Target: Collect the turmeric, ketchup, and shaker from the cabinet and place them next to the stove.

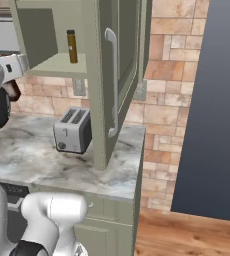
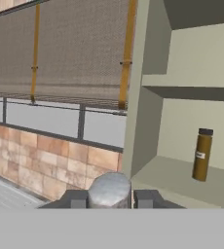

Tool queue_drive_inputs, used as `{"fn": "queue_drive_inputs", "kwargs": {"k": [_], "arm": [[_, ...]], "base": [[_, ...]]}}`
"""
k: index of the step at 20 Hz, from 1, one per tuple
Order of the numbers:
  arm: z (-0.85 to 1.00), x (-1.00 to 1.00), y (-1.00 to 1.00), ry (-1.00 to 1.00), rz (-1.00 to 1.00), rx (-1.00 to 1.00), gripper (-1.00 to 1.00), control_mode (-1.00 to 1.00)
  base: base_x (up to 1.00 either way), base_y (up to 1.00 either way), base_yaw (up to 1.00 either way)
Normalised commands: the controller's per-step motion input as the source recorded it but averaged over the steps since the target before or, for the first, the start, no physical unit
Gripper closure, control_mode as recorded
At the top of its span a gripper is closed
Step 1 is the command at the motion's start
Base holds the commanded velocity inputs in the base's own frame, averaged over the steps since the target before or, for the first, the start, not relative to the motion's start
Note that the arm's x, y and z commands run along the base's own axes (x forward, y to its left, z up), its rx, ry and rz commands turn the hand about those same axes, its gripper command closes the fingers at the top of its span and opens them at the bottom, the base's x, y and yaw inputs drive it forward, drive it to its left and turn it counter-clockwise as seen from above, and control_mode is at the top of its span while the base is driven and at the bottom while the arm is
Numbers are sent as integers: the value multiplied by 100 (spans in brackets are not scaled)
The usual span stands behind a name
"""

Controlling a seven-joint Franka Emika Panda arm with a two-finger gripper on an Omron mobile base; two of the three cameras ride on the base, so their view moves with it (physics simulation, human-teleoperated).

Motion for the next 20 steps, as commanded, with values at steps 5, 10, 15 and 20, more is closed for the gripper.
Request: {"fn": "queue_drive_inputs", "kwargs": {"k": [5,10,15,20], "arm": [[-3,-75,-21,0,0,1,100,100],[0,0,0,0,0,0,100,100],[0,0,0,0,0,0,100,100],[0,0,0,0,0,0,100,100]], "base": [[-18,-3,0],[-82,-8,1],[-65,5,8],[-34,62,20]]}}
